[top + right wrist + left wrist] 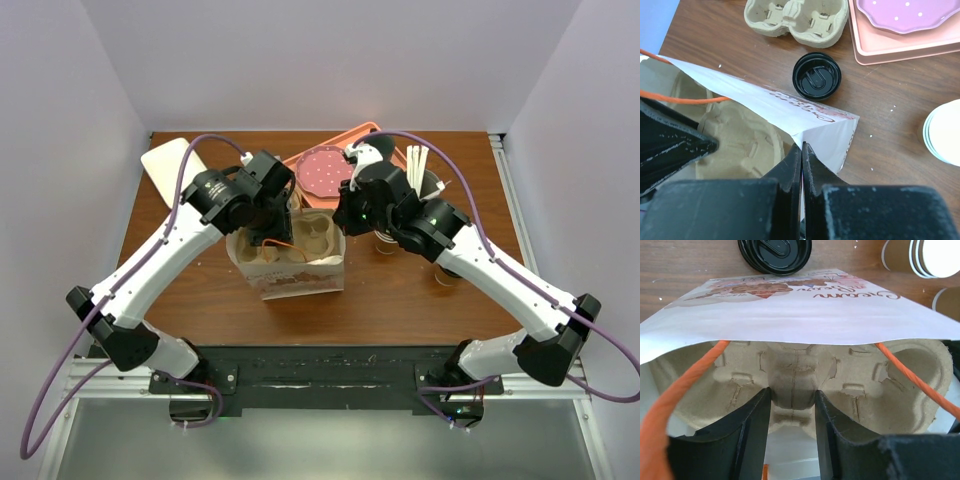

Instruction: Pack the takeout coffee

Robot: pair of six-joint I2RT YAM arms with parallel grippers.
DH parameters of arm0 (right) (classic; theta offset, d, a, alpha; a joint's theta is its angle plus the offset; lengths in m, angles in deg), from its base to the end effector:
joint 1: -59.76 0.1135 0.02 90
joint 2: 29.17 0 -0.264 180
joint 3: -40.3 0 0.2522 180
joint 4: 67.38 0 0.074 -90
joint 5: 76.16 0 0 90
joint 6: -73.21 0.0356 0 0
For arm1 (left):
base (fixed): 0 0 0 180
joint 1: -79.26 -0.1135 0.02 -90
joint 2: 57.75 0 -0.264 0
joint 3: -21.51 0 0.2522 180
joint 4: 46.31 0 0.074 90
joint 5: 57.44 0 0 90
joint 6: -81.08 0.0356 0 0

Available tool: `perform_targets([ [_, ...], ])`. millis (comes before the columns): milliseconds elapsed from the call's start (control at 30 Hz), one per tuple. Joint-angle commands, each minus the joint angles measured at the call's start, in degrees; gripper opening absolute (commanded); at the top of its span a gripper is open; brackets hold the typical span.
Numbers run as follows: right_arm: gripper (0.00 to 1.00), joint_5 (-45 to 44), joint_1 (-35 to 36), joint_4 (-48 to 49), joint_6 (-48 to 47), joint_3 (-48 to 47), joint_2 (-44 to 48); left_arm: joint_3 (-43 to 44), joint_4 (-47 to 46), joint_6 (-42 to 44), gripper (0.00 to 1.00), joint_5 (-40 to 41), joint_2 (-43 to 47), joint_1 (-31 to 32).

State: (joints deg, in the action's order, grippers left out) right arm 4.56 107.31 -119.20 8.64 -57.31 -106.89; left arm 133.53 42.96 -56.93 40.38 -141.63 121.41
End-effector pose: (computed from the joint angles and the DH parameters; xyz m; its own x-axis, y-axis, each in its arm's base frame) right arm 0.2024 0.2128 0.3995 -0.5954 -0.0230 -0.8031 -0.4209 0.8603 0.2874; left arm 0.2012 -0.1756 0.3993 -0.8923 -0.1855 -0.4116 -0.0704 0.9577 -0.2792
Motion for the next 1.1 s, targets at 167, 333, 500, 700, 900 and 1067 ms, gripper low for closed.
perform_targets([
  [167, 0.0, 1.1, 0.0, 3.1, 2.2, 1.4, 1.3, 3.8, -1.3, -1.9, 0.08, 5.5, -3.6, 0.2],
  [333, 0.0, 0.5, 0.1, 2.7, 2.5, 1.5, 0.8, 1.8, -1.4, -2.7, 0.09, 4.8, -3.7, 0.1],
  [500, 0.0, -1.1, 0.0, 3.2, 3.1, 1.5, 0.5, 0.7, -0.8, -2.7, 0.11, 2.8, -3.4, 0.1],
  [700, 0.11, -2.1, 0.0, 3.8, 3.5, 0.6, -0.1, -0.5, -0.5, -2.2, 0.18, 2.0, -3.1, 0.1],
  [900, 0.11, -1.6, 0.0, 4.5, 3.5, 0.3, -0.5, 1.8, -0.2, -1.2, 0.31, 1.4, -4.4, 0.1],
  [1067, 0.12, -2.0, 0.0, 4.7, 3.7, 1.1, 0.1, 3.2, -0.2, -0.9, 0.47, 0.4, -4.5, 0.1],
])
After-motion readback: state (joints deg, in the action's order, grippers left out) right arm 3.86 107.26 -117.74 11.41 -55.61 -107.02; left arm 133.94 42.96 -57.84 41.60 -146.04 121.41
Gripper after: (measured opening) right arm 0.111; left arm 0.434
